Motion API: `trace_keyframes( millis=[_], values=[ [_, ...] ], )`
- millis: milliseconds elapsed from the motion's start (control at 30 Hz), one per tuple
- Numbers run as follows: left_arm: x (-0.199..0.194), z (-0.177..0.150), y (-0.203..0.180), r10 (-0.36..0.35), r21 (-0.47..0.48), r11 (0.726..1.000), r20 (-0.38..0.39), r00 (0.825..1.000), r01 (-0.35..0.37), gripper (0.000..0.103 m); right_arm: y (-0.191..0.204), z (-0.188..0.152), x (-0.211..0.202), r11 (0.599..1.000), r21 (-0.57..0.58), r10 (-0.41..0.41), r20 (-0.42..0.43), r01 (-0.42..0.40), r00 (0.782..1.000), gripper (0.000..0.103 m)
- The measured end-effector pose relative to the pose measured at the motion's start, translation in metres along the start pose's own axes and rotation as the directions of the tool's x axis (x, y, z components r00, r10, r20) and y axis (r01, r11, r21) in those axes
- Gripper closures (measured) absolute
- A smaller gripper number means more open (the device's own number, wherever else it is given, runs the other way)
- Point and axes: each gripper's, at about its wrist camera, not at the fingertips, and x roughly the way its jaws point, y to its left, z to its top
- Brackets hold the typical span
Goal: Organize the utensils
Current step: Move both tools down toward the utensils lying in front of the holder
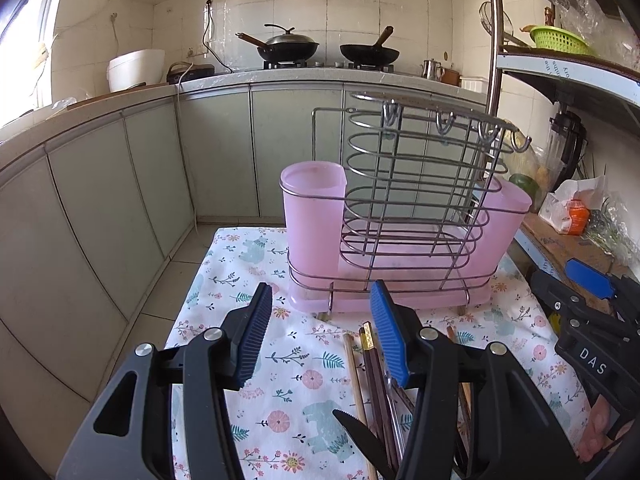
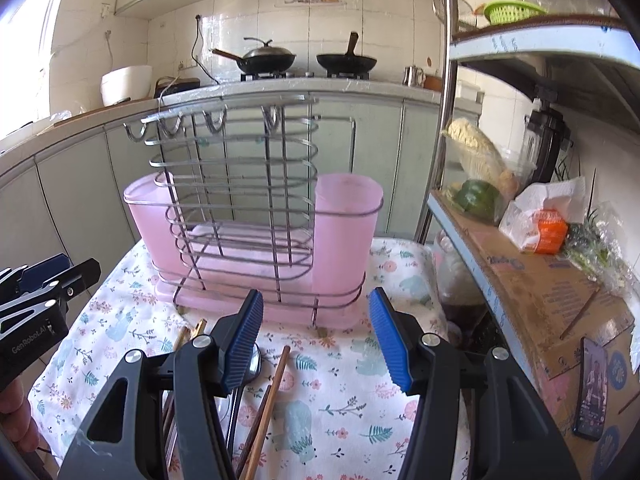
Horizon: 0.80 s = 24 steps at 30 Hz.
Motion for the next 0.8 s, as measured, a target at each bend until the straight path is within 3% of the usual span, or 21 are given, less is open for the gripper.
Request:
trace_keyframes(
  millis=[267,467,567,633,700,800],
  values=[
    [0.021,-0.009,0.01,-0.03,-0.017,0.999,-0.109,0.994,0.028,0.051,-0.007,-0.011,0.024,0.999,0.021,0.03,-0.131,-0.028,0.991,0.048],
    [0.044,-0.019,0.023,-0.084,-0.034,0.996,-0.238,0.968,0.079,0.051,-0.018,-0.025,0.048,0.996,0.068,0.079,-0.268,-0.063,0.96,0.048],
    [0.057,-0.025,0.03,-0.146,-0.071,0.989,-0.318,0.937,0.13,0.051,-0.026,-0.033,0.059,0.987,0.123,0.139,-0.339,-0.103,0.93,0.054],
    [0.068,-0.027,0.034,-0.202,-0.114,0.979,-0.379,0.903,0.171,0.052,-0.032,-0.038,0.066,0.975,0.176,0.196,-0.377,-0.138,0.905,0.059],
    [0.08,-0.027,0.039,-0.269,-0.178,0.961,-0.441,0.856,0.21,0.053,-0.035,-0.042,0.071,0.962,0.221,0.242,-0.399,-0.164,0.884,0.062],
    [0.097,-0.021,0.042,-0.344,-0.267,0.934,-0.485,0.804,0.239,0.059,-0.038,-0.043,0.079,0.939,0.281,0.305,-0.42,-0.197,0.854,0.066]
  ],
)
